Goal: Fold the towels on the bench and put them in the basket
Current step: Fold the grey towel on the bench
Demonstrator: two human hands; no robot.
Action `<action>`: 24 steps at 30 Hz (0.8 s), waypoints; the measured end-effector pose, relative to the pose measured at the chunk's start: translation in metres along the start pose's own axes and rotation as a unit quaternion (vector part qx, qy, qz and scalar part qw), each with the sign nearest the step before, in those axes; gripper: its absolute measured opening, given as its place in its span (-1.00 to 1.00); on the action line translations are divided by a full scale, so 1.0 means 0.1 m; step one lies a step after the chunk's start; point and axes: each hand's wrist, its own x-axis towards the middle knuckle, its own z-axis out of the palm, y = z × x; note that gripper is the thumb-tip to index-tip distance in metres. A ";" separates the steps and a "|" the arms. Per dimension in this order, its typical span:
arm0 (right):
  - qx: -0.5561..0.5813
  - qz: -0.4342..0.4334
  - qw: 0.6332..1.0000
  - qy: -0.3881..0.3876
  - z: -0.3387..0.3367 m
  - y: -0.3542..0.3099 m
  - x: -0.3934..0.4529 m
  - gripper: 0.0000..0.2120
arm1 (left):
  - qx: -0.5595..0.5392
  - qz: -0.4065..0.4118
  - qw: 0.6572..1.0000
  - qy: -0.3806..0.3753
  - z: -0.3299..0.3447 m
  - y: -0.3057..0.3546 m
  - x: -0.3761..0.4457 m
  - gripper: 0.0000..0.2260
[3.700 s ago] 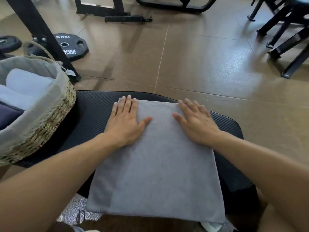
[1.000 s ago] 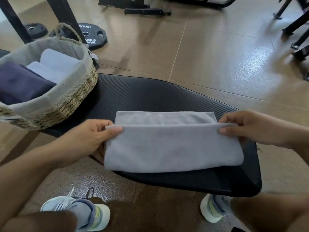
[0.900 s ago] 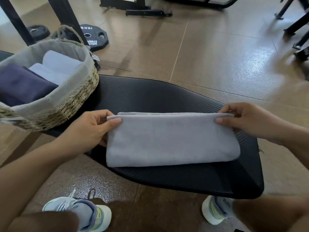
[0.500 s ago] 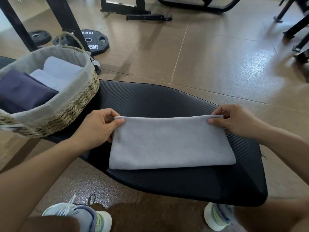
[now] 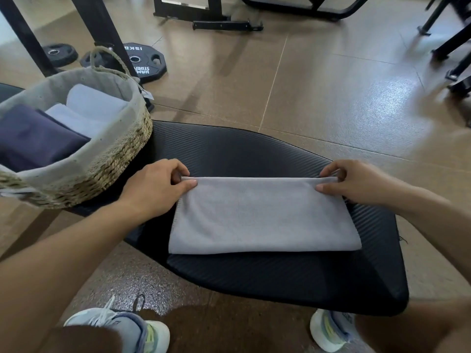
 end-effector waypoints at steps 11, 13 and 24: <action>0.337 0.069 0.916 -0.205 -0.28 -0.21 -0.24 -0.72 | -0.182 -0.002 0.954 -0.238 -0.30 0.04 0.06 -0.76; 0.376 0.077 0.895 -0.225 -0.36 -0.22 -0.29 -0.69 | -0.254 -0.023 0.916 -0.310 -0.36 0.02 0.03 -0.71; 0.392 0.116 0.907 -0.098 -0.37 -0.29 -0.32 -0.85 | -0.044 0.194 0.974 0.105 0.18 0.45 -0.26 -0.74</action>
